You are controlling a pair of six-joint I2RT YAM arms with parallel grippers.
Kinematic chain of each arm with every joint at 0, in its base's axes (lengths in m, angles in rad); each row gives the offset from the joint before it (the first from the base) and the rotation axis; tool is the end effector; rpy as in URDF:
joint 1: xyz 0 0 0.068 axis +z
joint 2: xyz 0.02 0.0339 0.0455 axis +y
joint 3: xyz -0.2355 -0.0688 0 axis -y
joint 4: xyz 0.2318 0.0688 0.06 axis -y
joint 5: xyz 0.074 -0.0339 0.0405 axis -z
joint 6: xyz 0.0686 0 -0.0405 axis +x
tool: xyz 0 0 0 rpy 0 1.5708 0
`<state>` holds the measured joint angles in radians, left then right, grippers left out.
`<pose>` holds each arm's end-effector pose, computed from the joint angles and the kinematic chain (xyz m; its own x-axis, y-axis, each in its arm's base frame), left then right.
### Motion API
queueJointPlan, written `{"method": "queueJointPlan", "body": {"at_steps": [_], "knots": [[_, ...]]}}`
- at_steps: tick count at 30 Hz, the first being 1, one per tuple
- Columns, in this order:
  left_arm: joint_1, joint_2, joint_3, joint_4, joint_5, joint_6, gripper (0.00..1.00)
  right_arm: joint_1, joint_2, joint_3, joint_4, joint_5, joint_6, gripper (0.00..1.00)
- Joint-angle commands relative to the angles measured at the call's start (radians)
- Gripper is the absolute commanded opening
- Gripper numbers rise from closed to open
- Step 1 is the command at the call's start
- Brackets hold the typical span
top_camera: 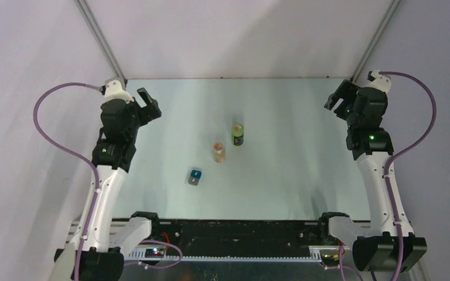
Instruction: Sort the pills into containers
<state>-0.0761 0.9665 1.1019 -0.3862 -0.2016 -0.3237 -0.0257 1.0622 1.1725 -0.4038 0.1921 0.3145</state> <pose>0.2449 -0.0049 0.3630 -0.1968 -0.2975 -0.9342 -0.1915 0.9462 -0.2610 0.2640 -0.0199 0.3635 -0.2107 0.3092 -0.9274 0.2872 0.9264 0.2436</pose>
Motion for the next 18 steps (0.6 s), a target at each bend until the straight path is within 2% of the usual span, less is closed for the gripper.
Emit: {"method": "queueJointPlan", "body": {"at_steps": [1,5,10,14,18], "knots": [[0.001,-0.072,-0.06,0.04,0.068,-0.054,0.99,-0.002,-0.004,-0.006,-0.016,-0.069,0.006,0.89],[0.0,-0.131,-0.118,0.071,0.156,-0.043,0.99,-0.001,0.003,-0.005,-0.071,-0.149,0.021,0.93],[-0.001,-0.169,-0.168,0.069,0.317,-0.036,1.0,0.034,0.013,-0.03,-0.102,-0.251,0.042,0.92],[-0.019,-0.2,-0.218,0.053,0.357,-0.083,0.99,0.157,0.025,-0.055,-0.097,-0.253,0.06,0.9],[-0.052,-0.269,-0.296,0.035,0.329,-0.121,0.99,0.317,0.058,-0.063,-0.093,-0.215,0.083,0.88]]}}
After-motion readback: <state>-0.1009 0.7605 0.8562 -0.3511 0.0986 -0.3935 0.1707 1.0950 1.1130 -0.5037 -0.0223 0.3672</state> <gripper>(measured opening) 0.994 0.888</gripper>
